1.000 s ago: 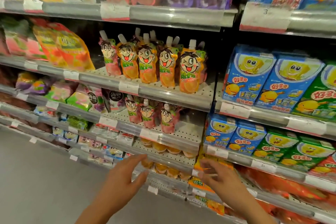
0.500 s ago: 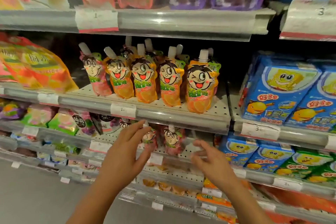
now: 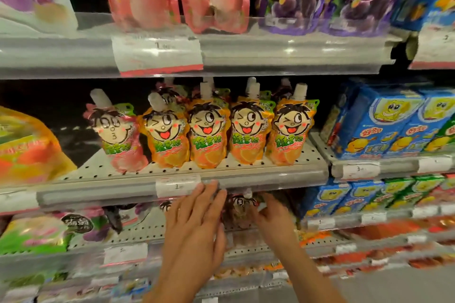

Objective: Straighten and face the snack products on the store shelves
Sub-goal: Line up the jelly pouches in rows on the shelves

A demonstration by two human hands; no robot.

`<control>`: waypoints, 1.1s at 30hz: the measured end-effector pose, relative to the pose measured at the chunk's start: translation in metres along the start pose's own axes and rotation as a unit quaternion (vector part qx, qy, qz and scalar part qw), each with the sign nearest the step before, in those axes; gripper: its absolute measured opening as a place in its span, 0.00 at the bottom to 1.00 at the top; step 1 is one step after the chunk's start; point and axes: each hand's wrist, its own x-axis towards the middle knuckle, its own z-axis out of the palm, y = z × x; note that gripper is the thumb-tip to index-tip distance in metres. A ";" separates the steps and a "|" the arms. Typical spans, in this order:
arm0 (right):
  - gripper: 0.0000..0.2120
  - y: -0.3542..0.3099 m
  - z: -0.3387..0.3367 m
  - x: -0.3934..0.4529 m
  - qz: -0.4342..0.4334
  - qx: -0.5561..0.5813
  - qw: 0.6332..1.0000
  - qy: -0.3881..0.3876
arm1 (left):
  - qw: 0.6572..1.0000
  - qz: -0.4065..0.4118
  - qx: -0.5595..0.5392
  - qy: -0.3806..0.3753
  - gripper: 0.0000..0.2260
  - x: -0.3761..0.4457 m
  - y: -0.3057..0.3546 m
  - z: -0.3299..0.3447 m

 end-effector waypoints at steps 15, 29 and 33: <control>0.16 0.020 -0.065 -0.024 -0.049 -0.039 0.998 -0.032 | 0.997 0.003 -0.019 0.068 0.21 0.029 0.021 -0.005; 0.03 -0.044 -0.160 -0.023 -0.220 0.063 0.972 -0.058 | 0.980 -0.010 -0.200 0.018 0.12 0.060 0.089 -0.027; 0.07 -0.048 -0.172 -0.022 -0.226 0.077 0.969 -0.055 | 0.973 -0.005 -0.228 0.027 0.09 0.064 0.096 -0.031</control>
